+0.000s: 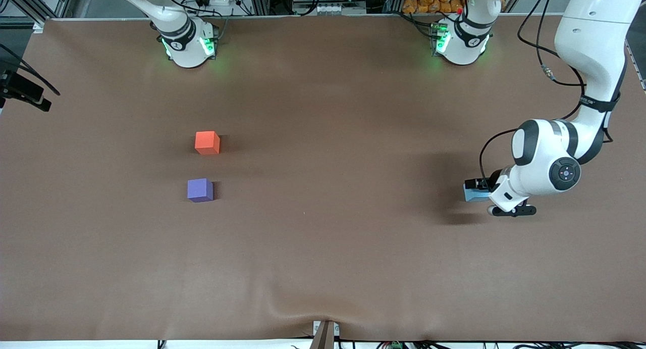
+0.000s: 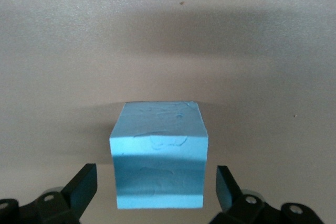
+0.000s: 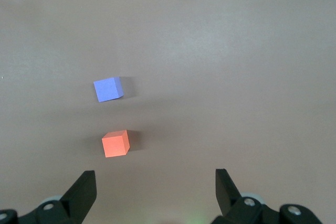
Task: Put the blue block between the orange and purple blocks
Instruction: 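Carry the light blue block with the left gripper toward the table middle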
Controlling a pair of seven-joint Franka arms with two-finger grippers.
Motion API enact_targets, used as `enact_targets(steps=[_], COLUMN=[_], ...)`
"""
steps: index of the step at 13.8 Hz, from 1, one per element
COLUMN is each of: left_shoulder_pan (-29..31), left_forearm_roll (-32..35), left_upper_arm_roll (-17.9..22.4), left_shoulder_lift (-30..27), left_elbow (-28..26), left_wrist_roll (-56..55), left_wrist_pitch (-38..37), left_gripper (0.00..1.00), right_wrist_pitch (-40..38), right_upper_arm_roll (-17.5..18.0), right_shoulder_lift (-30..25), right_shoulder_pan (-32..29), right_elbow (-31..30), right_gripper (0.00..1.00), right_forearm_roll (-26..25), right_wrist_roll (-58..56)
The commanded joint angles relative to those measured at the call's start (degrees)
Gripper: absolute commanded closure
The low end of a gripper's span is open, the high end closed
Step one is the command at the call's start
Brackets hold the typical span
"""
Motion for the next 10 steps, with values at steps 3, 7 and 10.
enact_targets(steps=[3, 7, 10], left_shoulder_pan=[0.19, -0.77, -7.25], left_forearm_roll=[1.77, 1.77, 1.68], left_upper_arm_roll=[-0.29, -1.86, -4.59], left_shoulder_lift=[0.95, -0.19, -0.28], left_elbow=[-0.39, 0.49, 6.01], left_wrist_roll=[-1.50, -1.59, -1.41], left_wrist_pitch=[2.21, 2.12, 0.81], left_gripper=[0.63, 1.00, 1.00], right_wrist_pitch=[-0.83, -0.83, -0.74], right_upper_arm_roll=[0.78, 0.78, 0.78], right_shoulder_lift=[0.64, 0.64, 0.64], right_shoulder_pan=[-1.28, -1.28, -1.28], right_elbow=[1.58, 1.58, 1.58], right_gripper=[0.00, 0.00, 0.00], right_forearm_roll=[0.24, 0.24, 0.32], right_wrist_roll=[0.56, 0.56, 0.47])
